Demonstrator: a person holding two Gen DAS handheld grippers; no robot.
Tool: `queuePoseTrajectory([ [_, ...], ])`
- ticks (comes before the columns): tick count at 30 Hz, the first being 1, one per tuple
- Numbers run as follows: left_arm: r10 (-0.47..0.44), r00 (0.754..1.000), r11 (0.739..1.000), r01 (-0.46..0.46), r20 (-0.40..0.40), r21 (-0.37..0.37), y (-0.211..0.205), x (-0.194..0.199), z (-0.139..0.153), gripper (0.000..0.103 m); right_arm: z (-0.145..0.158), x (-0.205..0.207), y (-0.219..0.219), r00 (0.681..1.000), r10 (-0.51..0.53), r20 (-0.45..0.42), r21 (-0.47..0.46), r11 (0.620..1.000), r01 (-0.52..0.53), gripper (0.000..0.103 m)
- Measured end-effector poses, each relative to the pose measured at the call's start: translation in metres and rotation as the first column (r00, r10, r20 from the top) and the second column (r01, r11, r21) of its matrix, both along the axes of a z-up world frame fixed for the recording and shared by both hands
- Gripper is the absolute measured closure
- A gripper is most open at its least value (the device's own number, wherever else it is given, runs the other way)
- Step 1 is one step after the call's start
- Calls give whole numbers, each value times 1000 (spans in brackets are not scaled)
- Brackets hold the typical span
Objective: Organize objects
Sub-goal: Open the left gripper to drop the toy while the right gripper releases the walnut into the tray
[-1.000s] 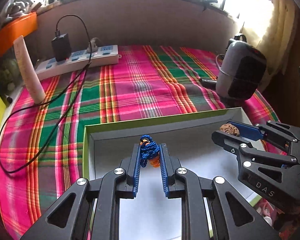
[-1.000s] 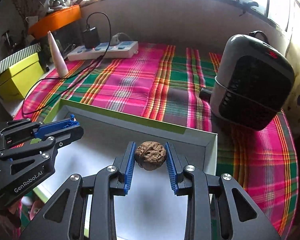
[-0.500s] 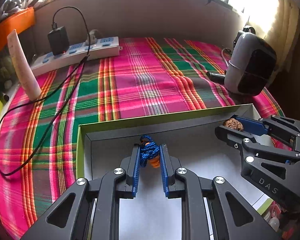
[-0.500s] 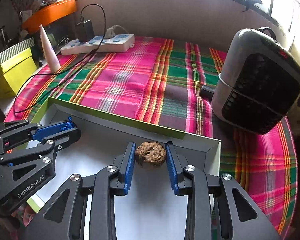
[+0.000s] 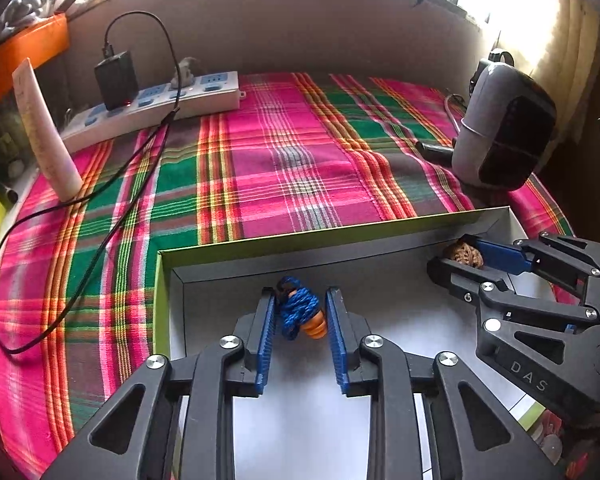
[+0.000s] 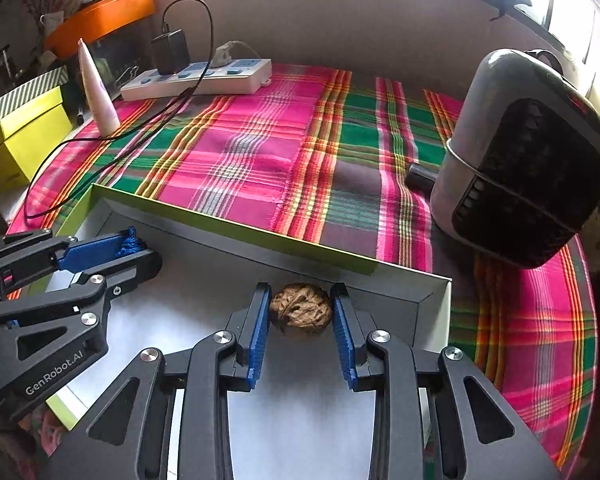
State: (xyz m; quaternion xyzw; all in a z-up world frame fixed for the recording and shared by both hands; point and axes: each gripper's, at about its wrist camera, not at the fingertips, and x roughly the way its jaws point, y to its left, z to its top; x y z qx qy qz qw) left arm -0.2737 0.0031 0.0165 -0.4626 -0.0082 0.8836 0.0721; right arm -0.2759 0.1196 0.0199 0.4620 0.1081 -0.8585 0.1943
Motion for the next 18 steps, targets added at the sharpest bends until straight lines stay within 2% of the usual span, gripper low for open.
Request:
queuePoseTrajectory([
  [4,-4,1000,1000,4,3,-3,3,2,0,74,2,1,2,1000,-15,-4,-7,1000,15,70],
  [7,-10,1000,1000,10,4,0,4,5,1,69,2,2,3,1000,-21,-4,-6,1000,21,52],
  [8,-9,1000,1000,9,5,4,4,5,1,68,2,2,3,1000,-26,-7,-3,1000,26,51],
  [18,16,1000,1000,-16,-11,8,-3,20,10,63,10,13,9,999,-48,-26,-21,999,47,51],
])
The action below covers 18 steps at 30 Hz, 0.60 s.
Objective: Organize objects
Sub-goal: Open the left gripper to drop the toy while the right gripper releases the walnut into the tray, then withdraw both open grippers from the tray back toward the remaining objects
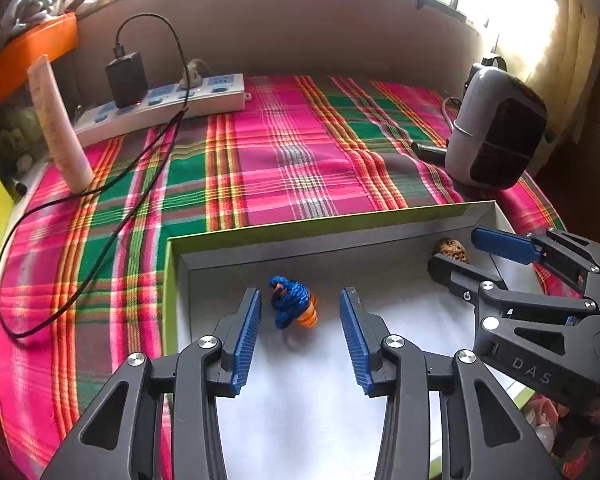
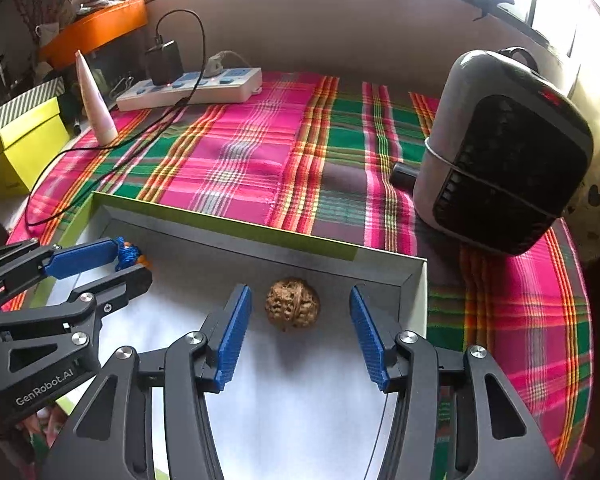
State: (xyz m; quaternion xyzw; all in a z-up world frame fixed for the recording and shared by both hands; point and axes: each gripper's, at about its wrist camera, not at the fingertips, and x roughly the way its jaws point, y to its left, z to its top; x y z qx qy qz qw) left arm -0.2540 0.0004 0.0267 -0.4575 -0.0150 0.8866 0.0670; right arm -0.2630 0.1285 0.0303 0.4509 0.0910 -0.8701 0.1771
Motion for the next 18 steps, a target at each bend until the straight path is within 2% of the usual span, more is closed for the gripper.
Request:
queuePoseTrajectory([
  [18,7,997,1000,-6,-72,6,-2,55,25,59,25,51,6,998,-9,-66,-48,999,6,51],
])
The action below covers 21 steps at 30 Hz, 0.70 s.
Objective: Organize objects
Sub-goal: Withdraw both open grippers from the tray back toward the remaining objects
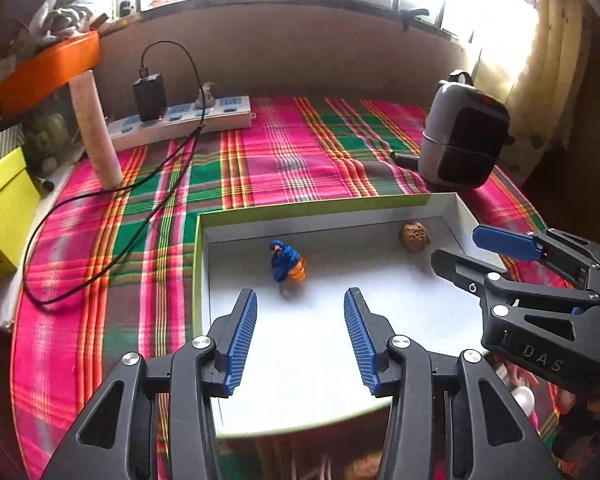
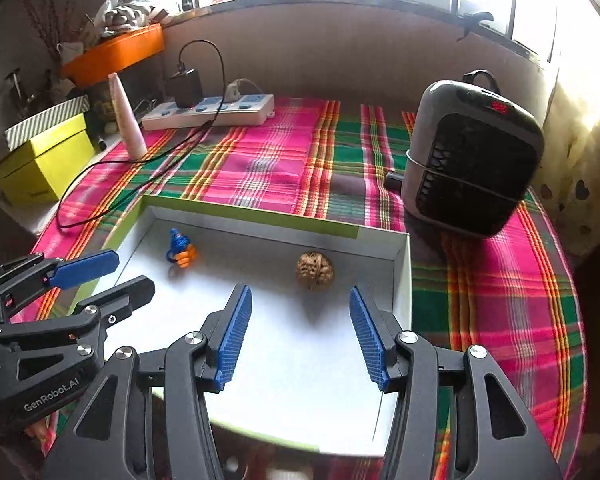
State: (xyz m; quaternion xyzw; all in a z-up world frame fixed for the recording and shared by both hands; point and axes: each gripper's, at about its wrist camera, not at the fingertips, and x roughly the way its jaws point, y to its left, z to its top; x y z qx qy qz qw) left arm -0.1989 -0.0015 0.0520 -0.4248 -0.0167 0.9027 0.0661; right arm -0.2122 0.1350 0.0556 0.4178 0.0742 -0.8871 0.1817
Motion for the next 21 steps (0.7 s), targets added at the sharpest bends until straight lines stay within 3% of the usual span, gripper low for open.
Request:
queuePoseTrajectory([
  [21,46,998,998,-44,-43,42,-13,71,3,59,4,74,28,998,-34,-45,-63,998,32,51],
])
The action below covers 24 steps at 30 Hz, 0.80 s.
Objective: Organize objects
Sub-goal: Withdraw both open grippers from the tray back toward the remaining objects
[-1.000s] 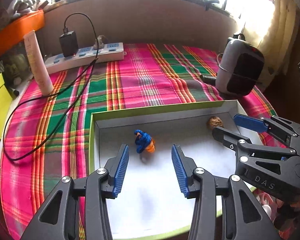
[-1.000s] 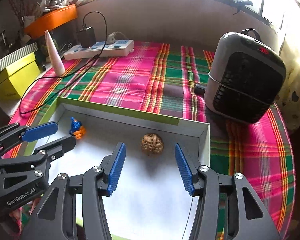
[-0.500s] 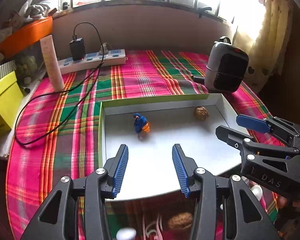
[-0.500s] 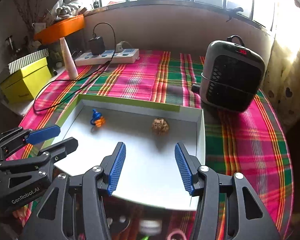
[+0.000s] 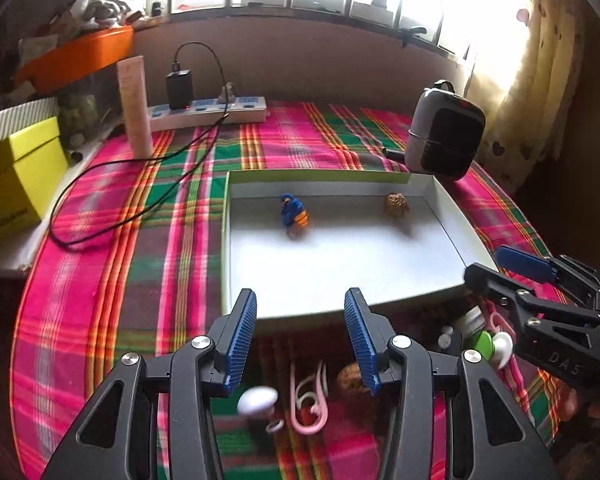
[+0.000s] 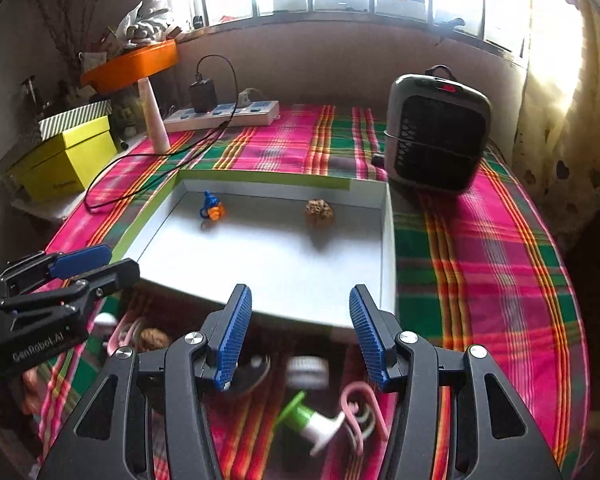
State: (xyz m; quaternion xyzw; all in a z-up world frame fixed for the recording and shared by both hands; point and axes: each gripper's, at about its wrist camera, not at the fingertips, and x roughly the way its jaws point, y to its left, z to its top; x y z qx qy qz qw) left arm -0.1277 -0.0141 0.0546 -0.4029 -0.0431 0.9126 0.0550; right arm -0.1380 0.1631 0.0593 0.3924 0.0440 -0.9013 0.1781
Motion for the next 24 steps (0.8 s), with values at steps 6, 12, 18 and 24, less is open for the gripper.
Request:
queuePoseTrajectory([
  [6,8,1000,1000,-8,-6,9,-8,24,-5,59,-5,24,14,999,-33,-21,8,999,33,51],
  [12,17,1000,999,-17,-7,45,-19,44,-11,59,-12,43,18,999,-44,-21,3,999,44,51],
  [18,11,1000,998,-12,20,69,-23,54,-23,58,-20,55,23,998,-65,-24,7,998,66,51],
  [24,-6,1000,997,4,27,79,-23,60,-29,58,-24,62,29,996,-84,-21,-3,996,84,51],
])
